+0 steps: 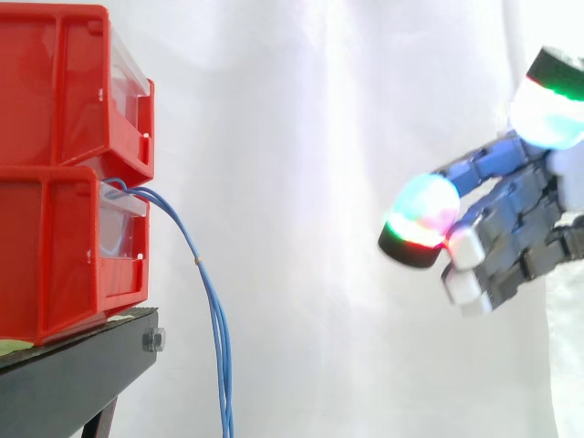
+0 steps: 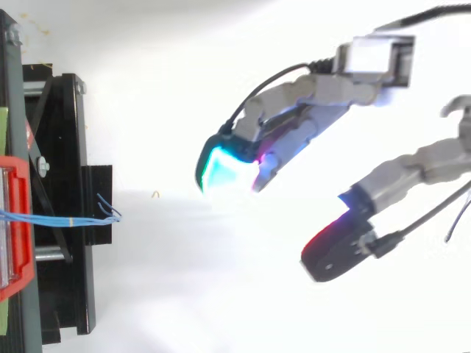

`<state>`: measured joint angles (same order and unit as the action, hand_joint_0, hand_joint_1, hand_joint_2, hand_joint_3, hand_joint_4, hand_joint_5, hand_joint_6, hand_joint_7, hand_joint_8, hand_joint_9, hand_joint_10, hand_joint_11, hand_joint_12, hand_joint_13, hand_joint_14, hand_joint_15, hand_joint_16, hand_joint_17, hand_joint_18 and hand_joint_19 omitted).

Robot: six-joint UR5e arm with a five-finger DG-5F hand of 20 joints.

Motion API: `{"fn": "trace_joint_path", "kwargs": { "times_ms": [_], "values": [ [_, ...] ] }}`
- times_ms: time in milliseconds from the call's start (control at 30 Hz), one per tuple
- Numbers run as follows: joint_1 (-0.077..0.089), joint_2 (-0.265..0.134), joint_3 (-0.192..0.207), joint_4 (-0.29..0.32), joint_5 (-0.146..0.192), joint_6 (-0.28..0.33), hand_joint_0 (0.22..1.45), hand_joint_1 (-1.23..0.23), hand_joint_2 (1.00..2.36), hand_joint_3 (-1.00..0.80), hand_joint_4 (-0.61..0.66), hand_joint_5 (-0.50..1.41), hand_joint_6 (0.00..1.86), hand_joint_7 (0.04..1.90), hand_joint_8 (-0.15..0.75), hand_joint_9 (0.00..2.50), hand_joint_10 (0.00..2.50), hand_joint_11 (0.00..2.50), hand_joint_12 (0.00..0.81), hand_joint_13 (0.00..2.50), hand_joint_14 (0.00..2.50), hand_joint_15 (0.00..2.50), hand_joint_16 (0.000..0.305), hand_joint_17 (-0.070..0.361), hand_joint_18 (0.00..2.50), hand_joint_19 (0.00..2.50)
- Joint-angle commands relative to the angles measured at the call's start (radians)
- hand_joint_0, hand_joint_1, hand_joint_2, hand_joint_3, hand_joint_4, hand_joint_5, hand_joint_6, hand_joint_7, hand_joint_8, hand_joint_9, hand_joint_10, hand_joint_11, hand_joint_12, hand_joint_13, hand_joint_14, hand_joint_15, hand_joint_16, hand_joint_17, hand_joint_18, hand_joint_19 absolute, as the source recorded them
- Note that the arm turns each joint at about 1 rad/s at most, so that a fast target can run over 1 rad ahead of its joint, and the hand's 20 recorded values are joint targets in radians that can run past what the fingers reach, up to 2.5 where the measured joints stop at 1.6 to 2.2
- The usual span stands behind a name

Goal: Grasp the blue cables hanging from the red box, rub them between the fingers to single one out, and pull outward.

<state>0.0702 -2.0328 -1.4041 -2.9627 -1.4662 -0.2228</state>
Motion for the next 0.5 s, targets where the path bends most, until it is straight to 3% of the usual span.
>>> {"fn": "trace_joint_path", "kwargs": {
  "times_ms": [0, 67, 100, 133, 267, 467],
  "values": [
    [0.019, -0.049, 0.001, 0.071, 0.02, -0.001, 0.52, -0.74, 1.0, -0.5, 0.28, -0.14, 0.5, 0.89, 0.288, 0.71, 0.01, 0.19, 0.387, 0.54, 0.01, 0.31, 0.046, 0.103, 0.4, 0.33],
    [0.026, -0.069, 0.001, 0.105, 0.033, -0.001, 0.51, -0.73, 1.0, -0.5, 0.28, -0.14, 0.5, 0.89, 0.291, 0.71, 0.01, 0.19, 0.394, 0.53, 0.01, 0.32, 0.047, 0.105, 0.39, 0.34],
    [0.037, -0.084, 0.001, 0.16, 0.061, -0.004, 0.5, -0.72, 1.0, -0.5, 0.28, -0.14, 0.5, 0.89, 0.291, 0.71, 0.01, 0.19, 0.395, 0.53, 0.01, 0.31, 0.047, 0.106, 0.39, 0.33],
    [0.046, -0.084, -0.001, 0.177, 0.078, -0.009, 0.5, -0.72, 1.0, -0.5, 0.28, -0.14, 0.5, 0.89, 0.296, 0.71, 0.01, 0.18, 0.401, 0.53, 0.01, 0.31, 0.048, 0.107, 0.39, 0.33],
    [0.062, -0.084, 0.001, 0.183, 0.135, -0.046, 0.48, -0.7, 1.0, -0.5, 0.29, -0.14, 0.5, 0.89, 0.303, 0.71, 0.01, 0.18, 0.408, 0.53, 0.01, 0.31, 0.049, 0.111, 0.39, 0.33],
    [0.076, -0.086, -0.001, 0.191, 0.17, -0.052, 0.47, -0.68, 1.0, -0.5, 0.29, -0.14, 0.5, 0.88, 0.308, 0.71, 0.01, 0.19, 0.413, 0.53, 0.01, 0.31, 0.05, 0.113, 0.39, 0.34]
  ]
}}
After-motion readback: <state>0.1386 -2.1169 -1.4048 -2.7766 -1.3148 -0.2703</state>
